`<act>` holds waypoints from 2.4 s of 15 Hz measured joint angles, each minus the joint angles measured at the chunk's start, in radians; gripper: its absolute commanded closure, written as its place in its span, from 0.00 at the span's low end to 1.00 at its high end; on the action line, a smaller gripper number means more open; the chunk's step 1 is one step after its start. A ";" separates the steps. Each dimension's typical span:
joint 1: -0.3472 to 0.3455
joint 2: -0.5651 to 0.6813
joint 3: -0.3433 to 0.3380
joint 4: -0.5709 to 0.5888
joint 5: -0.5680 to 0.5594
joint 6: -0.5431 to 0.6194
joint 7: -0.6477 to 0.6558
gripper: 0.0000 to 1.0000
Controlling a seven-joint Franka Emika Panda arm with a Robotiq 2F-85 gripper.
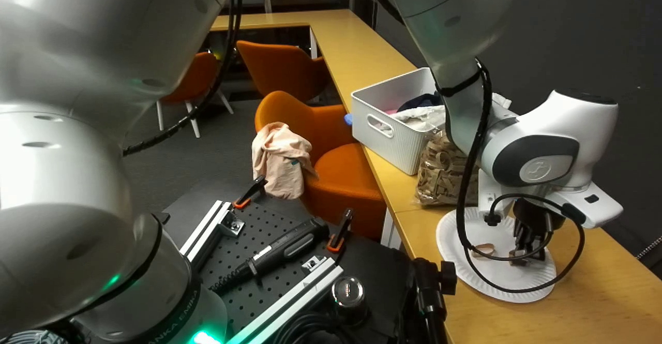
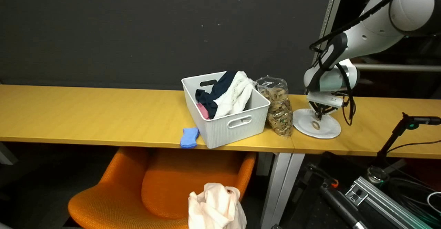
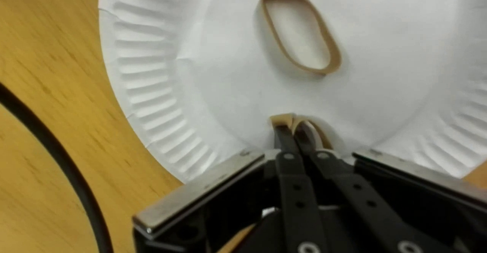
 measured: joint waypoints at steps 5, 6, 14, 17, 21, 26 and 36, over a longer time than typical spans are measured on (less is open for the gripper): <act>0.007 -0.045 0.000 -0.020 0.000 0.001 -0.007 0.99; 0.007 -0.059 0.000 -0.030 0.000 0.001 -0.014 0.99; 0.019 -0.163 0.005 -0.179 0.000 0.035 -0.101 0.99; 0.022 -0.176 0.021 -0.215 0.000 0.053 -0.111 0.99; 0.043 -0.182 0.039 -0.249 0.000 0.068 -0.112 0.91; 0.051 -0.186 0.039 -0.259 0.000 0.075 -0.112 0.64; 0.046 -0.183 0.038 -0.261 0.000 0.075 -0.112 0.58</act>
